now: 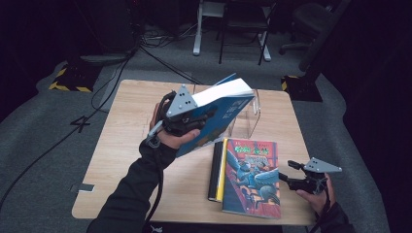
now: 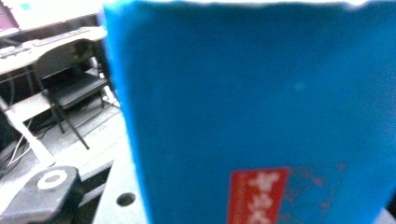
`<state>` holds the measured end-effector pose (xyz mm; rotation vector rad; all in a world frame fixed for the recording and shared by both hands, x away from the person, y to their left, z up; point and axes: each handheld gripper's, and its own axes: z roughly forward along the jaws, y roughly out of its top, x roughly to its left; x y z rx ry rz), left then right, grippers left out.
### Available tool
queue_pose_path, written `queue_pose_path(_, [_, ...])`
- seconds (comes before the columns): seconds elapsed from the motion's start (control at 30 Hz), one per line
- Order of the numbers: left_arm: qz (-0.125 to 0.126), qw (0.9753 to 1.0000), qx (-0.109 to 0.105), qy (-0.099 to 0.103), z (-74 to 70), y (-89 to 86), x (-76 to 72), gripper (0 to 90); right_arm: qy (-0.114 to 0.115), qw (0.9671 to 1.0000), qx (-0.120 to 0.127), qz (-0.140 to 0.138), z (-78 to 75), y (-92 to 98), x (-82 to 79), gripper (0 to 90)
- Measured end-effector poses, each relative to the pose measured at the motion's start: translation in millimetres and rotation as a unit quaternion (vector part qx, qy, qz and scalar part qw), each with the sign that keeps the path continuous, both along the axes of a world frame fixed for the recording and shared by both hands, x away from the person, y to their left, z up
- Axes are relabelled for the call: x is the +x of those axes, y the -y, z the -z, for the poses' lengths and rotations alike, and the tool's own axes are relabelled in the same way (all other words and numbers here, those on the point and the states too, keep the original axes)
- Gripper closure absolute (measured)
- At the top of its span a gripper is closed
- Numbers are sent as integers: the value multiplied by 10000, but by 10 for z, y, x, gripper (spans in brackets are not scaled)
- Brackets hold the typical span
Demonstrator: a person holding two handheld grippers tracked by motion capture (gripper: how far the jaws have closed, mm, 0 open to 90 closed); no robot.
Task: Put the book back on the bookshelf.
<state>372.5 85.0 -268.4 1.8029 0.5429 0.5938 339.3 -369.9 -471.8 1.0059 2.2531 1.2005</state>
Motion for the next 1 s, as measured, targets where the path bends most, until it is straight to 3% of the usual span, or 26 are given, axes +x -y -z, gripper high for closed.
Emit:
queue_pose_path(0.3, [-613,9981,-50,-89,-5,-107,222,608,-16,10000,-17,-4,14,-18,4,310])
queue_pose_path(0.5, [-1162,9932,-56,-96,-47,-48,387,608,-40,10000,-29,-9,24,-28,7,314])
queue_pose_path(0.7, [-1428,9896,-78,-177,-45,52,559,608,-48,10000,-21,-8,32,-27,10,314])
queue_pose_path(0.93, [-1844,9823,-127,-304,6,230,784,607,-78,10000,-23,-2,47,-29,15,316])
queue_pose_path(1.0, [-1895,9813,-117,-327,18,263,825,607,-74,10000,-30,7,49,-30,17,318])
